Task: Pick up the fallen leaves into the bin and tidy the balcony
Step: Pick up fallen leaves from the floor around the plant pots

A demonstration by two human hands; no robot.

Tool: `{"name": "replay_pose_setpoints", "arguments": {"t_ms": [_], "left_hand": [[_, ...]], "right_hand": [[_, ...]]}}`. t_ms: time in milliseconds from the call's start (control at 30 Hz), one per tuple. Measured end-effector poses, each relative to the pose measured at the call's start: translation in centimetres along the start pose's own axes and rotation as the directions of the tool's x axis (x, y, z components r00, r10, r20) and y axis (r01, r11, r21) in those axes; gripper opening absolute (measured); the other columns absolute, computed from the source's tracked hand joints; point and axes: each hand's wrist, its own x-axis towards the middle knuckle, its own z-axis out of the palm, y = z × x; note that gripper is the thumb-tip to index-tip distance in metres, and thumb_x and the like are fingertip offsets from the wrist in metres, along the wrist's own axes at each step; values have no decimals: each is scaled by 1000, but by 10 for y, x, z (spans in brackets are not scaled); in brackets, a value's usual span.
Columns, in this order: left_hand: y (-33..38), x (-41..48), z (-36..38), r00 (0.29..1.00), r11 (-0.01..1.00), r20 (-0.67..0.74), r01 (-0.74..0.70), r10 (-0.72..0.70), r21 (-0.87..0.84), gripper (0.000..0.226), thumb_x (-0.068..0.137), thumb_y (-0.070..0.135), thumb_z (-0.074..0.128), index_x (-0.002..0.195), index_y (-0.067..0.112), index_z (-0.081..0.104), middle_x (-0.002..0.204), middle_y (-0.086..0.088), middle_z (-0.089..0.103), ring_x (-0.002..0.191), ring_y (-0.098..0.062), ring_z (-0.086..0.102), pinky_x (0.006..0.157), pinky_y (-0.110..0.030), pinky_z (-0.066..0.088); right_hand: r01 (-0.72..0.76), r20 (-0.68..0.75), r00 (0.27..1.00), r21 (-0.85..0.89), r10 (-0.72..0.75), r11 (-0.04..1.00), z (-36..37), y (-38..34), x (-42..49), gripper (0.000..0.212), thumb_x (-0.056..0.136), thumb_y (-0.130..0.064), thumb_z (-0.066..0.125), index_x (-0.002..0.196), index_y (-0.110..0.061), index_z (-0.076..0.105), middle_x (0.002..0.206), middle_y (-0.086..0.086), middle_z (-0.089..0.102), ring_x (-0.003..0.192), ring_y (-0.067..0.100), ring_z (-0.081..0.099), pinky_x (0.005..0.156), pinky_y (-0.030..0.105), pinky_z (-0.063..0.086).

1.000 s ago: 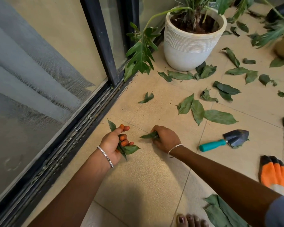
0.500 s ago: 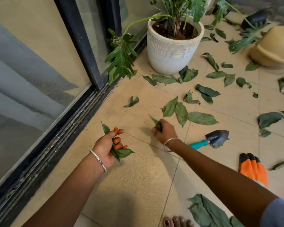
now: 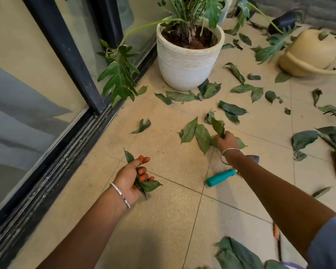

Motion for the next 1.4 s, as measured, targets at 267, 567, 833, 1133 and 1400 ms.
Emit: {"name": "replay_pose_setpoints", "arguments": {"t_ms": [267, 567, 833, 1133, 1400], "left_hand": [[-3, 10, 22, 999, 1000, 53, 12, -12, -8, 22, 99, 28, 53, 87, 12, 63, 49, 4, 33, 37, -9, 30, 56, -28, 41], [-6, 10, 15, 1000, 1000, 15, 25, -25, 4, 22, 99, 29, 54, 89, 12, 63, 49, 5, 34, 36, -9, 30, 55, -27, 41], [-13, 9, 21, 999, 999, 36, 38, -38, 5, 21, 98, 28, 54, 90, 12, 63, 51, 4, 33, 37, -10, 30, 57, -28, 41], [-22, 8, 36, 997, 999, 58, 41, -43, 30, 20, 98, 28, 54, 90, 12, 63, 50, 4, 32, 37, -10, 29, 59, -29, 40], [-29, -6, 48, 952, 980, 239, 174, -193, 99, 66, 81, 61, 64, 113, 4, 66, 55, 3, 35, 42, -11, 31, 62, -31, 41]], "right_hand": [[161, 149, 981, -250, -127, 955, 30, -17, 7, 71, 81, -54, 71, 130, -18, 35, 103, 4, 56, 91, 25, 58, 73, 38, 52], [354, 186, 933, -320, -308, 879, 37, -16, -10, 24, 101, -31, 45, 95, -8, 47, 76, 5, 50, 74, 24, 51, 59, 31, 36], [-187, 167, 981, 688, 98, 701, -18, -14, -26, 14, 96, 0, 37, 104, -9, 44, 75, 15, 61, 58, 23, 57, 49, 30, 44], [-445, 455, 885, 768, 97, 460, -63, -1, -51, 7, 70, -6, 36, 70, -14, 36, 57, 5, 35, 45, 14, 25, 38, 22, 20], [-490, 603, 741, 786, -296, 377, -68, -40, -124, 6, 61, -9, 35, 57, -14, 35, 49, 2, 32, 37, 11, 23, 43, 20, 12]]}}
